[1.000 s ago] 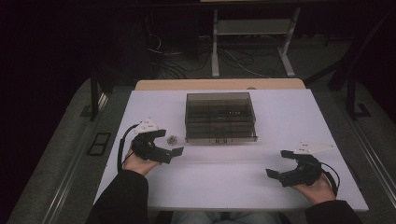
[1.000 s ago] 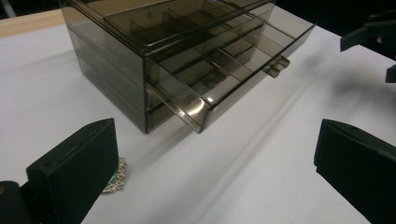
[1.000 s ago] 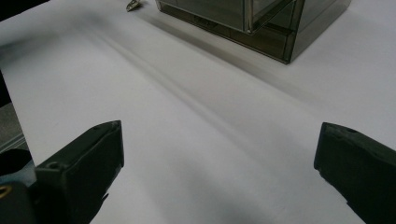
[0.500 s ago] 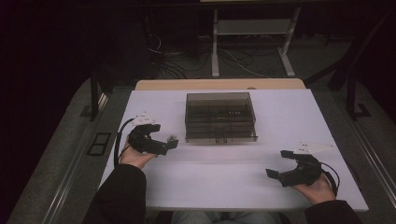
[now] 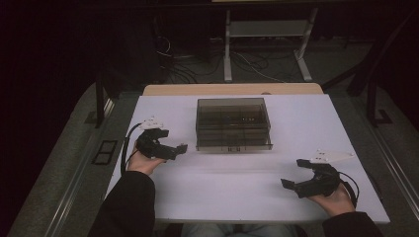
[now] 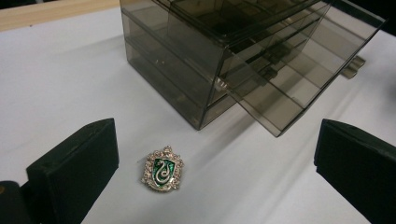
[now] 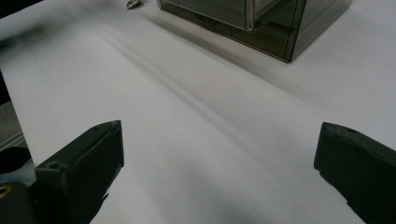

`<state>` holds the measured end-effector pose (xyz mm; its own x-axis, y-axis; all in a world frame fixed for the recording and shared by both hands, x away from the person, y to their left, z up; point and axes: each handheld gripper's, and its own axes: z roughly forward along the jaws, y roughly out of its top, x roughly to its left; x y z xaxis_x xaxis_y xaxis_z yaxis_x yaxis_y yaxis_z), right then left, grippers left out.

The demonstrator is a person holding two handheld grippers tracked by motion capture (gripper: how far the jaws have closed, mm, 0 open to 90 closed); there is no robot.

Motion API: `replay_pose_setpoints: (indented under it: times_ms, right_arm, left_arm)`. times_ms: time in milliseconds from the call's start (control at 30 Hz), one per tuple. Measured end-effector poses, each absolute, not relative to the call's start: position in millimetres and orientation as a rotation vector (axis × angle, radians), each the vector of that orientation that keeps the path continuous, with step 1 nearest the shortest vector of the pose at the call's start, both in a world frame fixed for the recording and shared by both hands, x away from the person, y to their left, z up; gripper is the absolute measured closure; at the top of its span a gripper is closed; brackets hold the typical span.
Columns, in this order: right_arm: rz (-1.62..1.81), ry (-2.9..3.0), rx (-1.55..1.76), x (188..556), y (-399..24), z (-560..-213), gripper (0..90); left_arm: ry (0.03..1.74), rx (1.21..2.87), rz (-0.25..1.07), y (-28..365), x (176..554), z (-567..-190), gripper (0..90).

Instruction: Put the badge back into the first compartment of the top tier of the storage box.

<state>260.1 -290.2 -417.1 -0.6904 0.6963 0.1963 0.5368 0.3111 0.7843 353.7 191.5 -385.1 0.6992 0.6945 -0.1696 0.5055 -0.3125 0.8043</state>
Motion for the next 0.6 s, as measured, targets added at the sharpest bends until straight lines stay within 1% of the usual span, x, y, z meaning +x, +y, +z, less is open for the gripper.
replay_pose_setpoints:
  times_ms: [600]
  right_arm:
    - [1.322, 2.392, 1.146, 259, -291, -417, 1.3]
  left_arm:
    - [0.919, 2.089, 0.226, 181, 371, -408, 0.0]
